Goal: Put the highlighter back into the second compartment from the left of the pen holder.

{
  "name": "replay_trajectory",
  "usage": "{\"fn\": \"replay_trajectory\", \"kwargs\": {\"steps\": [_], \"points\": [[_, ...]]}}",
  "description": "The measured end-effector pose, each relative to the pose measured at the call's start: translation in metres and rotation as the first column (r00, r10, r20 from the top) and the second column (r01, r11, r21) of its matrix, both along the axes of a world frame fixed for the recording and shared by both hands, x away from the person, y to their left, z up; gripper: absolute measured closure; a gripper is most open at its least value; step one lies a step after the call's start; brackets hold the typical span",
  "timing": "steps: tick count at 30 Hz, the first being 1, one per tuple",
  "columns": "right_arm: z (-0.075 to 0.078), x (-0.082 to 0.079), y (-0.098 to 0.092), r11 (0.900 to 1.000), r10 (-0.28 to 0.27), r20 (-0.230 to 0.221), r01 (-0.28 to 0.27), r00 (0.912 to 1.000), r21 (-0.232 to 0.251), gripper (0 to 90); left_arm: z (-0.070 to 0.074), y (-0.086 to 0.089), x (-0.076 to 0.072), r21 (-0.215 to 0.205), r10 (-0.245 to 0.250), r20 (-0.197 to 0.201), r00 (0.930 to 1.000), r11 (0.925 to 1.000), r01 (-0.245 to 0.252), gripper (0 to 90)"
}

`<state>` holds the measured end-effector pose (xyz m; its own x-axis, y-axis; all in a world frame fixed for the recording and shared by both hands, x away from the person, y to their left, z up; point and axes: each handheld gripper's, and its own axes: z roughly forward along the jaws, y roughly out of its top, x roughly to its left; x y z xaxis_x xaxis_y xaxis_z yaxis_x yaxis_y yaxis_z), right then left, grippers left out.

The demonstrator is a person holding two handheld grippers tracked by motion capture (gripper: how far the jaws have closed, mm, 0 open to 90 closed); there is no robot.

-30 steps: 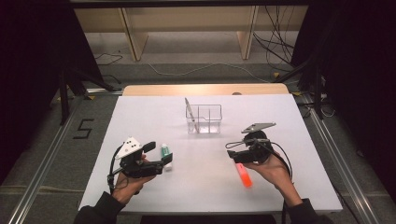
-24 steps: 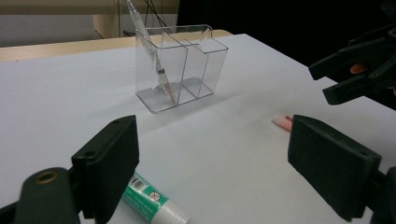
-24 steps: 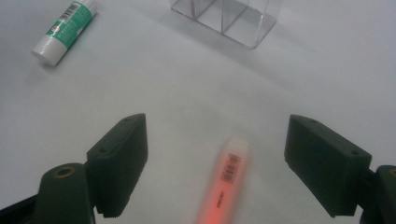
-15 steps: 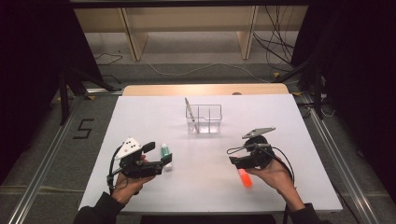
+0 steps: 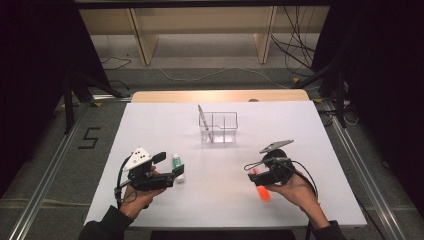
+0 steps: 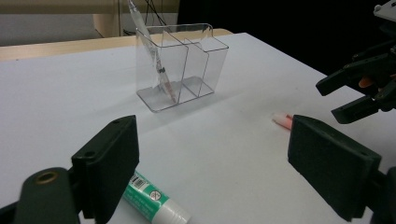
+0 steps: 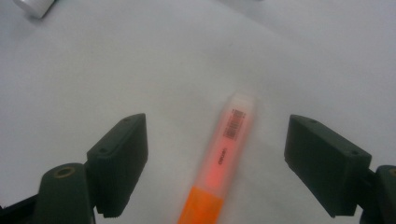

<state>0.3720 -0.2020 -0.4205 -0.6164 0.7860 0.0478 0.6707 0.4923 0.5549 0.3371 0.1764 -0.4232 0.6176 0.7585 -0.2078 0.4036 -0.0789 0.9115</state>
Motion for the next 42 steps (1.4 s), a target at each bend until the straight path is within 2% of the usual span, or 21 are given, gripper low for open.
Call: {"fn": "replay_trajectory", "kwargs": {"steps": [8, 15, 21, 23, 31, 42], "points": [[-0.004, -0.003, -0.001, 0.998, 0.008, -0.059, -0.011, 0.9982, -0.06, 22.6, 0.0, 0.0, 0.0, -0.001, 0.001, 0.004, 1.0, 1.0, -0.001, 16.0], [-0.012, -0.003, -0.002, 0.992, 0.008, -0.109, -0.021, 0.994, -0.121, 22.5, 0.0, 0.0, -0.001, 0.001, -0.005, 0.01, 0.9999, 1.0, 0.005, 16.0], [-0.02, -0.002, 0.003, 0.985, -0.008, -0.138, -0.016, 0.9905, -0.172, 23.6, 0.001, 0.0, -0.001, 0.001, -0.007, 0.01, 0.9999, 1.0, 0.007, 16.0], [-0.023, -0.002, 0.005, 0.982, -0.009, -0.132, -0.016, 0.9912, -0.186, 25.1, 0.002, 0.0, -0.001, 0.001, -0.006, 0.011, 0.9999, 1.0, 0.006, 16.0], [-0.027, -0.002, 0.011, 0.979, -0.028, -0.158, -0.005, 0.9871, -0.202, 30.6, 0.001, 0.0, -0.002, 0.0, -0.007, 0.011, 0.9999, 1.0, 0.007, 16.0], [-0.032, 0.0, 0.014, 0.973, -0.023, -0.198, -0.024, 0.9798, -0.231, 35.6, 0.001, 0.0, -0.002, 0.003, -0.005, 0.012, 0.9999, 1.0, 0.005, 16.0]]}}
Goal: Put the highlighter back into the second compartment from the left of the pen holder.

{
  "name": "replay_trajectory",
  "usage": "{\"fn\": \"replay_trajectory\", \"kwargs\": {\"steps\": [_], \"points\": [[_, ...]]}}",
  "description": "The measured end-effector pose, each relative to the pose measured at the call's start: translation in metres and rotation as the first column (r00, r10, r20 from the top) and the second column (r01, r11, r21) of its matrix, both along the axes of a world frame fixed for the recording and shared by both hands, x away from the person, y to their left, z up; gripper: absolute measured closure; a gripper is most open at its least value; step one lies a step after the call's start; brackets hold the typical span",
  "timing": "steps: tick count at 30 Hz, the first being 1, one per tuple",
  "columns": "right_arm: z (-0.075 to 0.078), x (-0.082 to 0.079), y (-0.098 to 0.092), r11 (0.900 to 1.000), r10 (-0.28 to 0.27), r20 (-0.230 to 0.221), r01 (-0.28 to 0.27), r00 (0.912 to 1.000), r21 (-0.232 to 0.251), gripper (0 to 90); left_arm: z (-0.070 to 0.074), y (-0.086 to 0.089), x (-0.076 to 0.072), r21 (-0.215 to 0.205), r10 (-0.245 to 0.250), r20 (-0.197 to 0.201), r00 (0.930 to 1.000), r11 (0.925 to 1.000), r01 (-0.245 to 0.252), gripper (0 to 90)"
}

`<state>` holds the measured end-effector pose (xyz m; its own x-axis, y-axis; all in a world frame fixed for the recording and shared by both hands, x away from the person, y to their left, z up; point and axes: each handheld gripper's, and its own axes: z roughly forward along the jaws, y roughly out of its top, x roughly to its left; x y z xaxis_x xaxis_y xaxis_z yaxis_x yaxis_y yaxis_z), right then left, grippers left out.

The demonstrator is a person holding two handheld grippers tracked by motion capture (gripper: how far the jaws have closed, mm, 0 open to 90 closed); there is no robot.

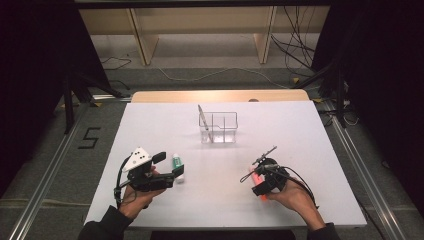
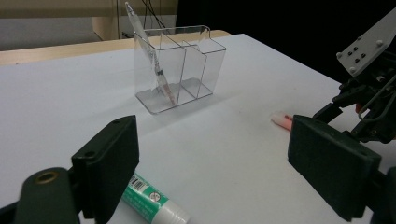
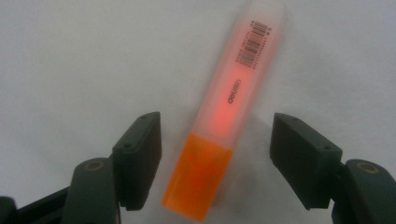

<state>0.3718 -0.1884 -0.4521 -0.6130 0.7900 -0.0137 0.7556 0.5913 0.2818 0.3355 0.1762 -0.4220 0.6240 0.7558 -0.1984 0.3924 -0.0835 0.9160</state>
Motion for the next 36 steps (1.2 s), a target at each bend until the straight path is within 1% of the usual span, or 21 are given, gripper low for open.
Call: {"fn": "replay_trajectory", "kwargs": {"steps": [3, 4, 5, 6, 7, 14, 18, 20, 23, 24, 26, 33, 35, 36], "points": [[-0.0013, 0.0001, 0.001, 1.0, 0.003, -0.01, -0.003, 0.9999, -0.004, 37.5, 0.0002, 0.0002, -0.0002, -0.001, -0.001, -0.001, 1.0, 1.0, 0.001, 16.0], [-0.0021, 0.0005, 0.0009, 1.0, 0.013, -0.009, -0.013, 0.9999, -0.009, 37.8, 0.0001, 0.0002, -0.0002, -0.001, -0.001, -0.001, 1.0, 1.0, 0.001, 16.0], [-0.0018, -0.0001, 0.0021, 1.0, 0.001, -0.023, -0.002, 0.9997, -0.011, 37.9, 0.0001, 0.0003, -0.0002, 0.0, -0.001, -0.001, 1.0, 1.0, 0.001, 16.0], [-0.0025, 0.0002, 0.0022, 1.0, 0.008, -0.023, -0.009, 0.9997, -0.012, 38.0, 0.0001, 0.0004, -0.0001, -0.001, -0.001, -0.001, 1.0, 1.0, 0.001, 16.0], [-0.0027, 0.0, 0.0027, 1.0, 0.003, -0.029, -0.003, 0.9996, -0.017, 38.4, 0.0001, 0.0005, -0.0001, -0.001, -0.001, -0.001, 1.0, 1.0, 0.001, 16.0], [-0.0043, 0.0013, 0.0025, 0.999, 0.013, -0.024, -0.014, 0.9996, -0.032, 41.6, 0.0, 0.0002, -0.0002, 0.0, 0.0, -0.001, 1.0, 1.0, 0.0, 16.0], [-0.0045, 0.0011, 0.0036, 0.999, 0.007, -0.036, -0.008, 0.9993, -0.033, 43.6, -0.0001, 0.0001, -0.0003, 0.0, 0.0, -0.001, 1.0, 1.0, 0.0, 16.0], [-0.0054, 0.0019, 0.003, 0.999, 0.023, -0.037, -0.025, 0.999, -0.039, 44.2, 0.0, 0.0002, -0.0004, 0.001, 0.0, 0.0, 1.0, 1.0, 0.0, 16.0], [-0.0059, 0.002, 0.0044, 0.999, 0.014, -0.045, -0.016, 0.9989, -0.039, 45.0, -0.0001, 0.0002, -0.0004, 0.0, 0.001, 0.0, 1.0, 1.0, -0.001, 16.0], [-0.0057, 0.0026, 0.0042, 0.999, 0.019, -0.044, -0.02, 0.9989, -0.037, 45.4, -0.0001, 0.0002, -0.0004, 0.0, 0.001, 0.0, 1.0, 1.0, -0.001, 16.0], [-0.0056, 0.0027, 0.0051, 0.999, 0.009, -0.051, -0.012, 0.9986, -0.043, 45.6, -0.0002, 0.0001, -0.0004, 0.0, 0.002, -0.001, 1.0, 1.0, -0.002, 16.0], [-0.0058, 0.0041, 0.0074, 0.998, 0.022, -0.048, -0.024, 0.9986, -0.051, 48.3, -0.0002, 0.0, -0.0004, 0.001, 0.001, 0.0, 1.0, 1.0, -0.001, 16.0], [-0.0052, 0.0041, 0.0085, 0.998, 0.016, -0.056, -0.019, 0.9983, -0.054, 49.2, -0.0003, -0.0001, -0.0004, 0.002, 0.002, 0.0, 1.0, 1.0, -0.002, 16.0], [-0.0056, 0.0049, 0.008, 0.998, 0.034, -0.047, -0.037, 0.9983, -0.055, 49.6, -0.0003, -0.0002, -0.0004, 0.002, 0.001, 0.0, 1.0, 1.0, -0.001, 16.0]]}}
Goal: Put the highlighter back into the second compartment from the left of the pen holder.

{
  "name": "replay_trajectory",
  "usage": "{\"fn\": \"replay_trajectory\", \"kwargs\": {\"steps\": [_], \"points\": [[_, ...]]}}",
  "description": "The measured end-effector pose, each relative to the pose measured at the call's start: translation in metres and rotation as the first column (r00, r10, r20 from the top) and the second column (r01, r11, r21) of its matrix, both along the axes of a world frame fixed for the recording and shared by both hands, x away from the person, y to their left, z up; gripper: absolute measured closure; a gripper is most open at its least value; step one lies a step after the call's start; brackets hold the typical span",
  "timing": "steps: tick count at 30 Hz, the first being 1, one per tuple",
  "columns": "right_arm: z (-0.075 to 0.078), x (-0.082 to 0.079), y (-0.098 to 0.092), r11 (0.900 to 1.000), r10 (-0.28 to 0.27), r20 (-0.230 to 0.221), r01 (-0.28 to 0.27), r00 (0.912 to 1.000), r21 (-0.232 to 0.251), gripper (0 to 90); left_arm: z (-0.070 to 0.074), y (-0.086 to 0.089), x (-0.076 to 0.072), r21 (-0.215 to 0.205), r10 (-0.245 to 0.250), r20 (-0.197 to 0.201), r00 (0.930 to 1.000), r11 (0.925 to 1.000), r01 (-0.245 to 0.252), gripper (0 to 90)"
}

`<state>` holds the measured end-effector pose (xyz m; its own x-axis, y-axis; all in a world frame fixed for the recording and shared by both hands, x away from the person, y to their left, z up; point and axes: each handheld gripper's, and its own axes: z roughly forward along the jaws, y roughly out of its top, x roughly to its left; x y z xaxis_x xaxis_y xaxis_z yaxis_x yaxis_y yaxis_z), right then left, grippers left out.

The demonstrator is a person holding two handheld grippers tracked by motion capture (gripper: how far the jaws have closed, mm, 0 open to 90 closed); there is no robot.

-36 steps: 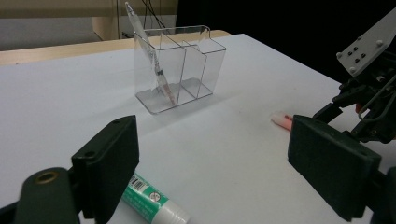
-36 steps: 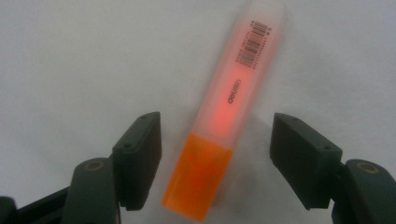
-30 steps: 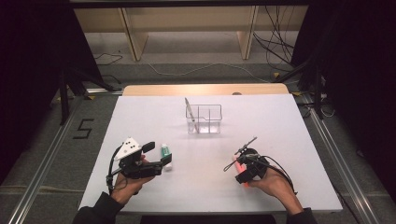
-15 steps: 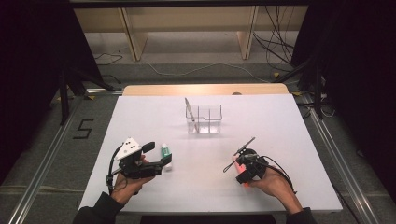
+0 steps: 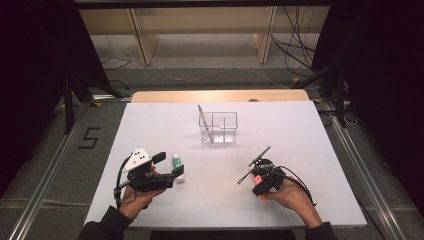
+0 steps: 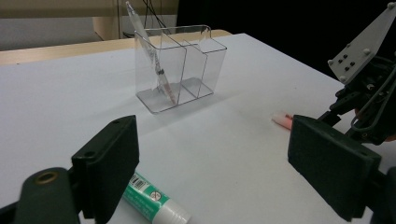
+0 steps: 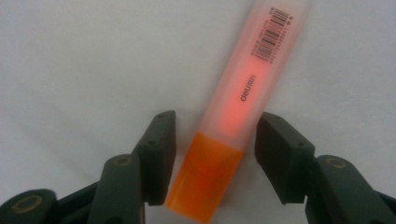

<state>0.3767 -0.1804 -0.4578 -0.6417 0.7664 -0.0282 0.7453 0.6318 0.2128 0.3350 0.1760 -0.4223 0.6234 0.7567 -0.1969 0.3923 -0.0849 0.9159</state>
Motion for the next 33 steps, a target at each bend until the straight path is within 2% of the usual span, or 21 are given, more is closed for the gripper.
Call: {"fn": "replay_trajectory", "kwargs": {"steps": [10, 17, 26, 31, 33], "points": [[0.001, 0.001, 0.003, 1.0, 0.012, -0.016, -0.012, 0.9998, -0.007, 57.0, 0.0, 0.0, 0.0, 0.001, -0.001, 0.001, 1.0, 1.0, 0.001, 16.0], [0.002, 0.0, 0.006, 1.0, 0.027, -0.023, -0.028, 0.9994, -0.013, 65.6, 0.0, 0.0, 0.0, 0.003, -0.001, 0.0, 1.0, 1.0, 0.001, 16.0], [0.005, -0.003, 0.01, 0.997, 0.076, 0.01, -0.076, 0.997, -0.03, 67.4, 0.0, 0.0, 0.0, 0.002, -0.001, 0.001, 1.0, 1.0, 0.001, 16.1], [0.009, -0.006, 0.012, 0.993, 0.119, 0.04, -0.118, 0.9921, -0.023, 67.5, 0.0, 0.0, 0.001, 0.007, -0.002, 0.0, 1.0, 1.0, 0.002, 16.1], [0.01, -0.007, 0.012, 0.99, 0.139, 0.049, -0.138, 0.989, -0.035, 67.5, 0.0, -0.002, 0.0, 0.011, -0.007, -0.001, 1.0, 0.9999, 0.007, 16.1]]}}
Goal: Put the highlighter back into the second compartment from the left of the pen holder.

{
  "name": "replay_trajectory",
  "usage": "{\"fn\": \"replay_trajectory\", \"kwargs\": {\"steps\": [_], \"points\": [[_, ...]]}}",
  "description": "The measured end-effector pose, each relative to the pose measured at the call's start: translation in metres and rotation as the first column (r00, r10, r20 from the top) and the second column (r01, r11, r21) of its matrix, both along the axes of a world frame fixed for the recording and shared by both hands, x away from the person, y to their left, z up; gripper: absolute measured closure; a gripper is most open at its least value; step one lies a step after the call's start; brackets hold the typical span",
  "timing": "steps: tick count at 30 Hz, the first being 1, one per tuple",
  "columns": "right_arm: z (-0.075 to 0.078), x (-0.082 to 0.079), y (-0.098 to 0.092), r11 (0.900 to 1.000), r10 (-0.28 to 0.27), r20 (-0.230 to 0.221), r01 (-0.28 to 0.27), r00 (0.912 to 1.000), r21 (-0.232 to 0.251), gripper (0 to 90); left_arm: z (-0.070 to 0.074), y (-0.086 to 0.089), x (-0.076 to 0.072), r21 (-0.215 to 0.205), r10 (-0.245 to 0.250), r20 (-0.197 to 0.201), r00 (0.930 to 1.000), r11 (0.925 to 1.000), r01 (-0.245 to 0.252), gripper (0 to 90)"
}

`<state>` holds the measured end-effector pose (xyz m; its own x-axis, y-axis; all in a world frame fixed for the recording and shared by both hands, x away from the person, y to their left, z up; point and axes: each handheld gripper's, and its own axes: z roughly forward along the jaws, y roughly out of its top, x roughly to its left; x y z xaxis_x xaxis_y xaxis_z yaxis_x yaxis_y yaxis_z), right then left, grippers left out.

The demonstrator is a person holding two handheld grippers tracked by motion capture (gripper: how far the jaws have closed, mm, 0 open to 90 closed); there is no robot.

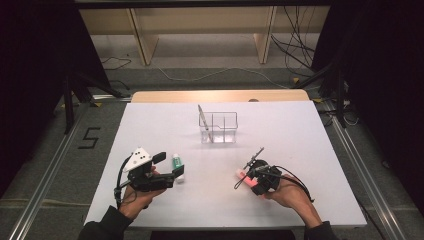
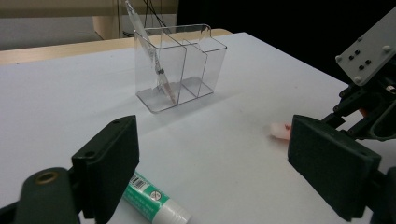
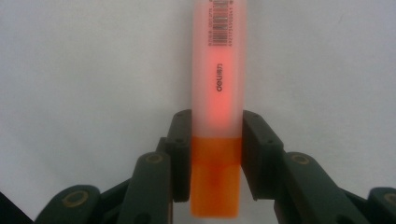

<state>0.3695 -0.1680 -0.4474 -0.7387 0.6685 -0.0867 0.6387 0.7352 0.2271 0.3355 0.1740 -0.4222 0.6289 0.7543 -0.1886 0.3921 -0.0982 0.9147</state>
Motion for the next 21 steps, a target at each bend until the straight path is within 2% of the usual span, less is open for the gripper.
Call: {"fn": "replay_trajectory", "kwargs": {"steps": [6, 11, 19, 21], "points": [[0.005, -0.005, 0.004, 0.999, 0.054, 0.029, -0.054, 0.9981, 0.005, 67.5, 0.0, 0.0, 0.002, -0.017, -0.006, -0.014, 0.9999, 0.9998, 0.006, 16.1], [0.009, -0.01, 0.007, 0.996, 0.094, 0.043, -0.094, 0.9947, 0.005, 67.5, 0.001, -0.001, 0.003, -0.012, -0.024, -0.026, 0.9994, 0.9996, 0.024, 16.3], [0.012, -0.015, 0.01, 0.989, 0.15, 0.077, -0.151, 0.9856, 0.005, 67.5, 0.005, -0.01, 0.005, 0.045, -0.09, -0.058, 0.9943, 0.9947, 0.092, 16.7], [0.012, -0.017, 0.011, 0.985, 0.171, 0.1, -0.173, 0.9801, 0.01, 67.4, 0.007, -0.012, 0.007, 0.051, -0.106, -0.066, 0.9921, 0.9927, 0.11, 16.9]]}}
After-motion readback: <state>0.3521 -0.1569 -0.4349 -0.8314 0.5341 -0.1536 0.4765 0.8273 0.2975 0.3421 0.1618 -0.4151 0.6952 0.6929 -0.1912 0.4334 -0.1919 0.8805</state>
